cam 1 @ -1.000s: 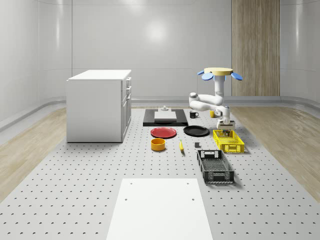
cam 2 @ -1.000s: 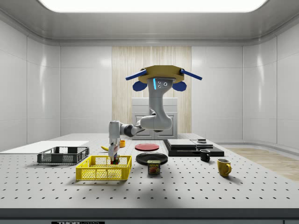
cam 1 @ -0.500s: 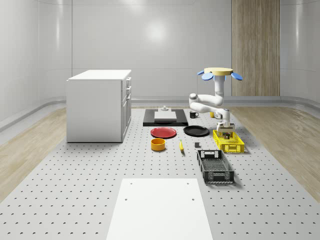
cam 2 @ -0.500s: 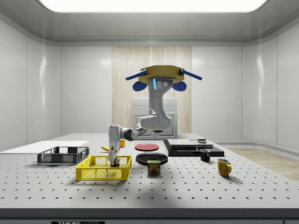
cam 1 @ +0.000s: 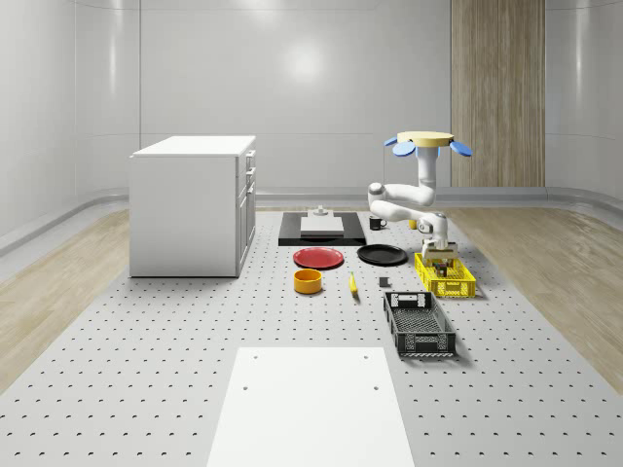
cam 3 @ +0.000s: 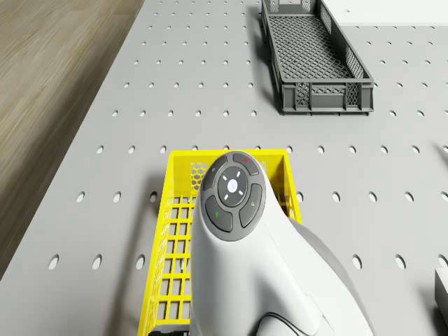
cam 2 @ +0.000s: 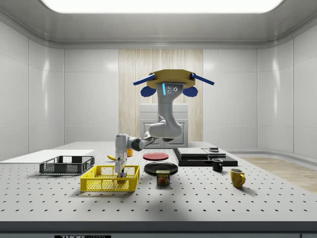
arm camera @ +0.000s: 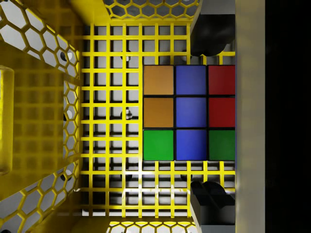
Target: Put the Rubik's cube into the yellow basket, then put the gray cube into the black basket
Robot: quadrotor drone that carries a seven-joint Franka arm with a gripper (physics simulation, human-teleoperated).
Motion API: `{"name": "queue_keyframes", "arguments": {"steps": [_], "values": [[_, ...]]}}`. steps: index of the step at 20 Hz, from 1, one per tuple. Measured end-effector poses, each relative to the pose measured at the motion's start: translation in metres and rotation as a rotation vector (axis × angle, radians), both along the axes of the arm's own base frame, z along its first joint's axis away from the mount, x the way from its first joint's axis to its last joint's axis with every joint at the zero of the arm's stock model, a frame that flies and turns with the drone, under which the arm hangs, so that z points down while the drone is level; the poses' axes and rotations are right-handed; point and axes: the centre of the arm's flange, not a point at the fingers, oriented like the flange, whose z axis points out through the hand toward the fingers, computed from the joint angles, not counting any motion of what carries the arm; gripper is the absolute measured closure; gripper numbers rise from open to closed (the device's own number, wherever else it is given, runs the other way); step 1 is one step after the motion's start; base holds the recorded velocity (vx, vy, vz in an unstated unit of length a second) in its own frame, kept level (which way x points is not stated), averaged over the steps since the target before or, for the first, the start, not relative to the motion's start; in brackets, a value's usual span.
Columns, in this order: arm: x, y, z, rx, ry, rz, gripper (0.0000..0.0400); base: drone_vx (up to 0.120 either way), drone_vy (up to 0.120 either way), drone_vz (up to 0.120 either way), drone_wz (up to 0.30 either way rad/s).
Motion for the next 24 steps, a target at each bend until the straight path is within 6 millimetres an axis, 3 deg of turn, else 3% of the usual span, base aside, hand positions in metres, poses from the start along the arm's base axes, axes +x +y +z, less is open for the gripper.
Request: {"name": "queue_keyframes", "arguments": {"steps": [12,16,24], "values": [[0.0,0.0,-0.044,0.0,0.0,0.0,0.0001,0.0,0.0,0.0,0.0],[0.0,0.0,-0.049,0.0,0.0,0.0,0.0,0.0,0.0,0.1,0.0],[0.0,0.0,-0.052,0.0,0.0,0.0,0.0,0.0,-0.115,0.01,0.0]]}}
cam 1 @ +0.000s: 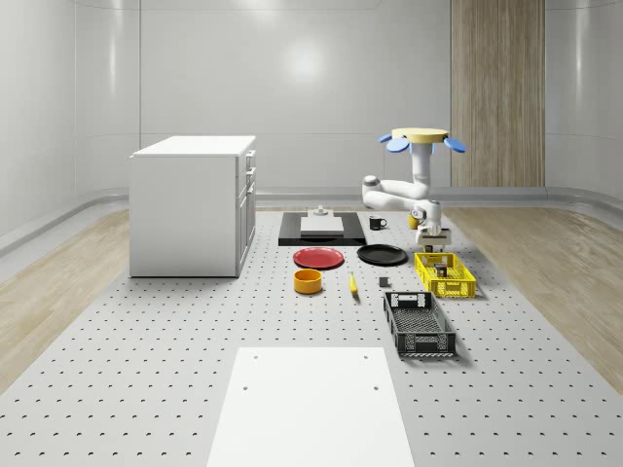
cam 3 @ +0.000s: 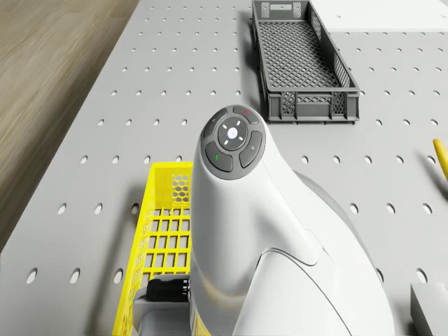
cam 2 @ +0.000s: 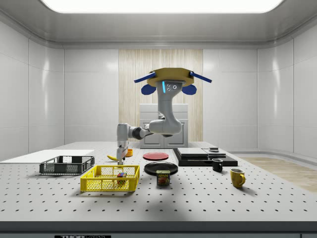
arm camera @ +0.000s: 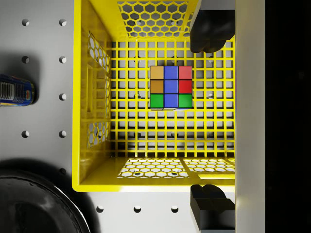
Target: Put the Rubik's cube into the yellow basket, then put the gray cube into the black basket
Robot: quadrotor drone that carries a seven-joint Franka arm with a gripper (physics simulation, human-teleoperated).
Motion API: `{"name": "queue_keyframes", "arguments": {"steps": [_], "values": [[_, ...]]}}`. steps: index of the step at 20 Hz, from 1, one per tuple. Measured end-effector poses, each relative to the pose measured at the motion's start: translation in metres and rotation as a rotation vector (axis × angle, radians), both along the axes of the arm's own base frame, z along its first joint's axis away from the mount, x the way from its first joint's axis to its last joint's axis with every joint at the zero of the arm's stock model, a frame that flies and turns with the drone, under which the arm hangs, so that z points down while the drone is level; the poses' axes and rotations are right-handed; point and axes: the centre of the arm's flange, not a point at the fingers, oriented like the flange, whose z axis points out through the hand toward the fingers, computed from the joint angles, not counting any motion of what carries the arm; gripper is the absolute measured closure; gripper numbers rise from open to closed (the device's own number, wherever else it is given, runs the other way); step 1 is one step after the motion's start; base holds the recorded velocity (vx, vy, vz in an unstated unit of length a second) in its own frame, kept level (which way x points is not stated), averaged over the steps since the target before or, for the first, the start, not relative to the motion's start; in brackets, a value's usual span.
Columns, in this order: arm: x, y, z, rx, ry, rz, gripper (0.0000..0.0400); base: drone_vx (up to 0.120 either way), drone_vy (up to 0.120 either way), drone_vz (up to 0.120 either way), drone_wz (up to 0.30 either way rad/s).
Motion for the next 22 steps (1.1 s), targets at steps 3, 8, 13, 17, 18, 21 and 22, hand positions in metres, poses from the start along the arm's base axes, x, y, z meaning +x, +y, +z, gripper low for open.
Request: {"name": "queue_keyframes", "arguments": {"steps": [3,8,13,17,18,21,22], "values": [[0.0,0.0,-0.0003,0.0,0.0,0.0,0.0,0.0,-0.12,0.0,0.0],[0.0,0.0,-0.0005,0.0,0.0,0.0,0.0,0.064,-0.12,0.0,0.0],[0.0,0.0,-0.0005,0.0,0.0,0.0,0.0,0.088,-0.12,0.0,0.0],[0.0,0.0,-0.0005,0.0,0.0,0.0,0.0,0.05,-0.12,0.0,0.0],[0.0,0.0,-0.0006,0.0,0.0,0.0,0.0,0.12,-0.12,0.0,0.0],[0.0,0.0,-0.0006,0.0,0.0,0.0,0.0,0.027,-0.12,0.0,0.0],[0.0,0.0,-0.0006,0.0,0.0,0.0,0.0,0.0,-0.12,0.0,0.0]]}}
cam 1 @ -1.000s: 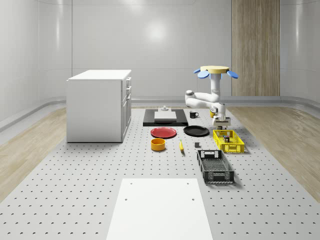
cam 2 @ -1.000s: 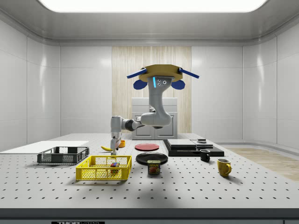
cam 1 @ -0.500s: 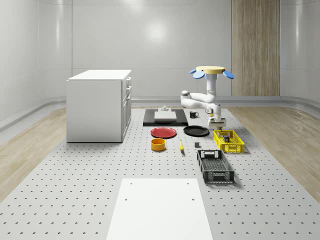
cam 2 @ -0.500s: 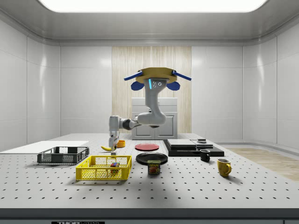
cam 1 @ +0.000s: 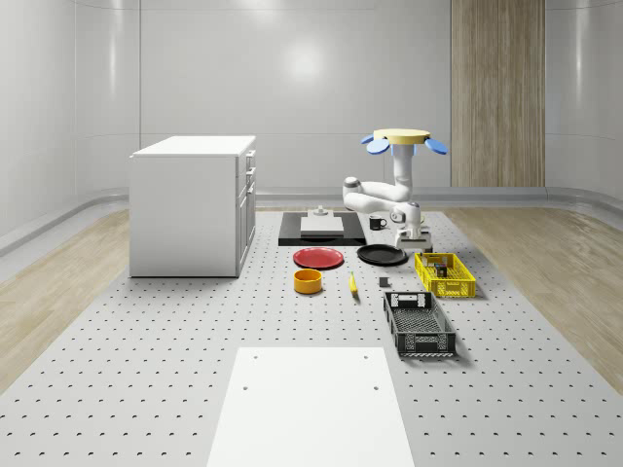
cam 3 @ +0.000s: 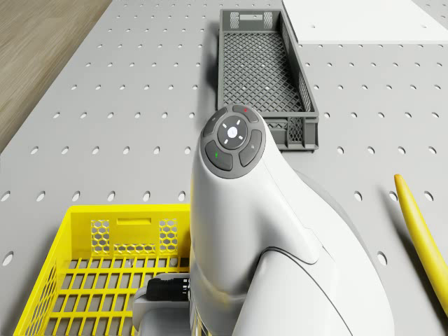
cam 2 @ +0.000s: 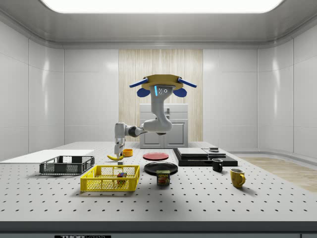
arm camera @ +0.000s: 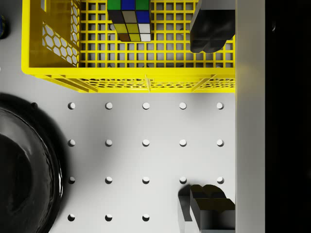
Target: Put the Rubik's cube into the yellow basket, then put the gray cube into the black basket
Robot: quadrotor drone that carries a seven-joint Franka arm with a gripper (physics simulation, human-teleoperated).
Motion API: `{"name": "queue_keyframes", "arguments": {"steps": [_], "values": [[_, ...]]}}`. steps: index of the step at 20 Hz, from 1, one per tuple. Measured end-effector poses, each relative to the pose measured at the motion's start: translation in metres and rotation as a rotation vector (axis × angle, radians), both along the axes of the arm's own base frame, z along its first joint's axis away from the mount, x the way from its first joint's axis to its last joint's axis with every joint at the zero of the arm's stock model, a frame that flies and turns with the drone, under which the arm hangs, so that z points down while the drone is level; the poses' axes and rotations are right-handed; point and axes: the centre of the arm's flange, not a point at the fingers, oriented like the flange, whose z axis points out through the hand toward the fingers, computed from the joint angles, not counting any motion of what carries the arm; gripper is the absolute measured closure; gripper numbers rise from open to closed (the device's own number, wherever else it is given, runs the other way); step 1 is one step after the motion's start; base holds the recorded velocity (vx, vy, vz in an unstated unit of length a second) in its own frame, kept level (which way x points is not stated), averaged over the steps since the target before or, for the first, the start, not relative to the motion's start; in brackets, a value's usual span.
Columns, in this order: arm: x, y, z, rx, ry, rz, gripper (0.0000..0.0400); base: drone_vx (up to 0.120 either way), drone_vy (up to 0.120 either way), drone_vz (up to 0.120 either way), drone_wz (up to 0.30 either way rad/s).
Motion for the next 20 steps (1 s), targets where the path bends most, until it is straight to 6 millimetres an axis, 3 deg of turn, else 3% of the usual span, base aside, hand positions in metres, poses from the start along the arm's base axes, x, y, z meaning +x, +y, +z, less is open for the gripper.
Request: {"name": "queue_keyframes", "arguments": {"steps": [13,20], "values": [[0.0,0.0,0.0,0.0,0.0,0.0,0.0,0.0,-0.12,-0.003,0.0],[0.0,0.0,0.0,0.0,0.0,0.0,0.0,0.0,-0.12,-0.12,0.0]]}}
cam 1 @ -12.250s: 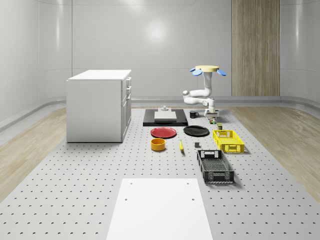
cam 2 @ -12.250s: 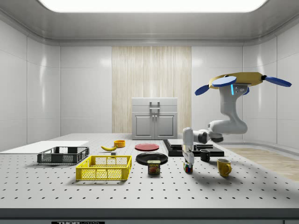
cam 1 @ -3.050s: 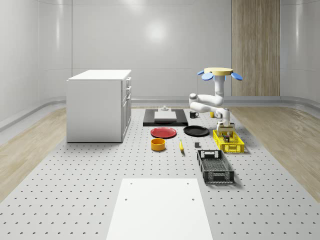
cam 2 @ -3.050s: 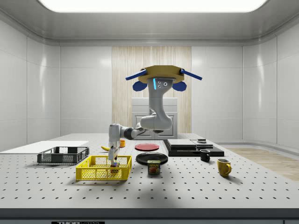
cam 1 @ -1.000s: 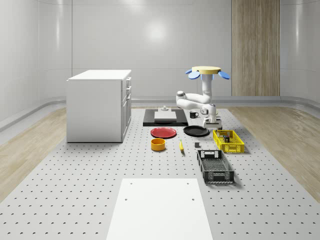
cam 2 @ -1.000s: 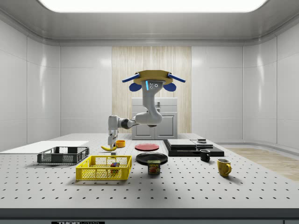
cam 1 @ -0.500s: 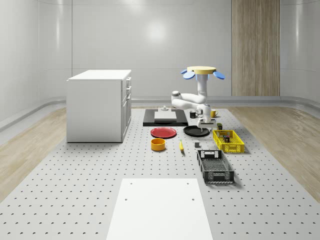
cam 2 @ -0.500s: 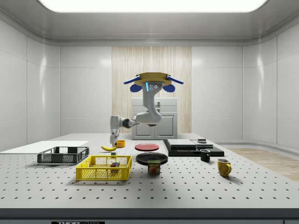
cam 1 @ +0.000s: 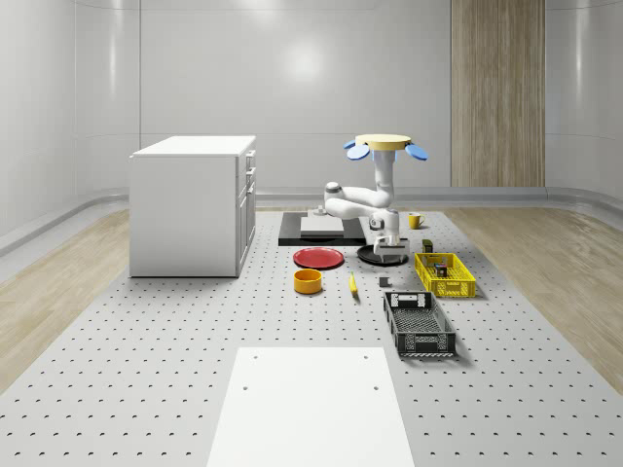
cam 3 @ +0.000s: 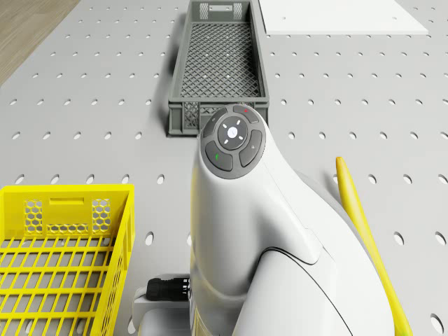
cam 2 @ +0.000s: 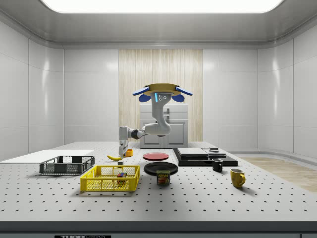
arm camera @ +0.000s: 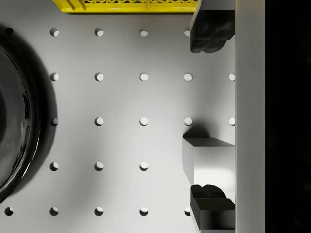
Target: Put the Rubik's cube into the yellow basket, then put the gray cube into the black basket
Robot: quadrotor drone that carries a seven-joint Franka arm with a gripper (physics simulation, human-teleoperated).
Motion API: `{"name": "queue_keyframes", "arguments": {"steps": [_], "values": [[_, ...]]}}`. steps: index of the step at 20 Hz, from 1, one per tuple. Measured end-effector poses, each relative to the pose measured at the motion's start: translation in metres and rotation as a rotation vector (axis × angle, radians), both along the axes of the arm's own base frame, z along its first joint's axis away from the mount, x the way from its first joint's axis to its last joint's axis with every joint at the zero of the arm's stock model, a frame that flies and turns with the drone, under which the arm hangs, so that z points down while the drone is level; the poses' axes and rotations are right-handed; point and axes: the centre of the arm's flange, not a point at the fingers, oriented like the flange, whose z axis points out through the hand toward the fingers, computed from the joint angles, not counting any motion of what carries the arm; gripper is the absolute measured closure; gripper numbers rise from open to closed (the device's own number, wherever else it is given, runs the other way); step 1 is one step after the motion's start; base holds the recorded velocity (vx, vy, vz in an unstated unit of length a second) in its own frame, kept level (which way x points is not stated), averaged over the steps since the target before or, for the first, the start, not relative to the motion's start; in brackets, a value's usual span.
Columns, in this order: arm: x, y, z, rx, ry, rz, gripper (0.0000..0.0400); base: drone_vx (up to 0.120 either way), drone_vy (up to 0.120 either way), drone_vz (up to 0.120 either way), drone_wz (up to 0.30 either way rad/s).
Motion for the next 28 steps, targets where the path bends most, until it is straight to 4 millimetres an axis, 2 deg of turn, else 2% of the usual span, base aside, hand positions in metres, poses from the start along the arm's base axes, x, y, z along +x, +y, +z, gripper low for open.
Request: {"name": "queue_keyframes", "arguments": {"steps": [3,9,14,28], "values": [[0.0,0.0,0.0,0.0,0.0,0.0,0.0,0.0,-0.12,-0.107,0.0],[0.0,0.0,0.0,0.0,0.0,0.0,0.0,0.027,-0.107,0.0,0.0],[0.0,0.0,0.0,0.0,0.0,0.0,0.0,0.12,0.0,0.0,0.0],[0.0,0.0,0.0032,0.0,0.0,0.0,0.0,0.0,0.0,0.0,0.0]]}}
